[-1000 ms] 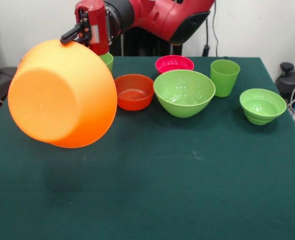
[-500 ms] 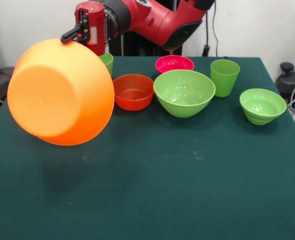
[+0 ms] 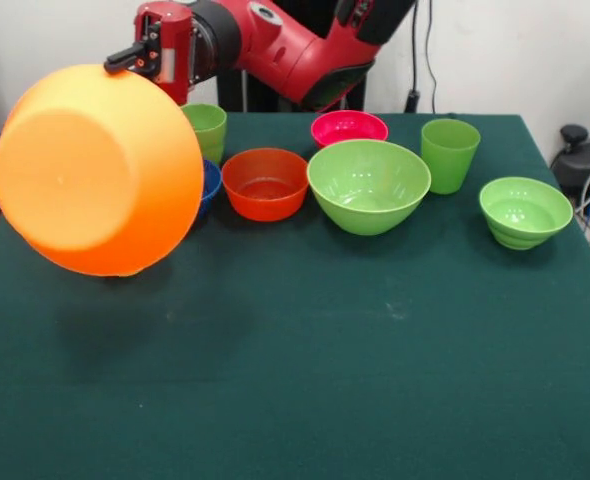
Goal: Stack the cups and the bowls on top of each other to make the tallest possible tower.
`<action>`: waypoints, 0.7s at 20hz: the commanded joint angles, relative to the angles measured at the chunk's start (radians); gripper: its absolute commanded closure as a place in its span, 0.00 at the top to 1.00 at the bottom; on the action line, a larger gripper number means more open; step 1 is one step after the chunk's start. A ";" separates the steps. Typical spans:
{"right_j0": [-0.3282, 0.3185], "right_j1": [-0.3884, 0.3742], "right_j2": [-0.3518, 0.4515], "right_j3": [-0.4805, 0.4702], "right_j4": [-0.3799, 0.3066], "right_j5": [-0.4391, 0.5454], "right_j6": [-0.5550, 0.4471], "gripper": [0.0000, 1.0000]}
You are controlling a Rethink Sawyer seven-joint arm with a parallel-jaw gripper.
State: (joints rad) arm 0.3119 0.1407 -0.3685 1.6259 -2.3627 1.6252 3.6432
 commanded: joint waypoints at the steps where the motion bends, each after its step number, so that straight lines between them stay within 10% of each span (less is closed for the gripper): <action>1: -0.055 0.122 0.172 -0.164 0.036 0.190 0.294 0.00; 14: -0.124 0.170 0.227 -0.243 0.019 0.164 0.300 0.00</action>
State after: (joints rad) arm 0.2138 0.2925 -0.3307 1.5669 -2.3584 1.7365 3.6432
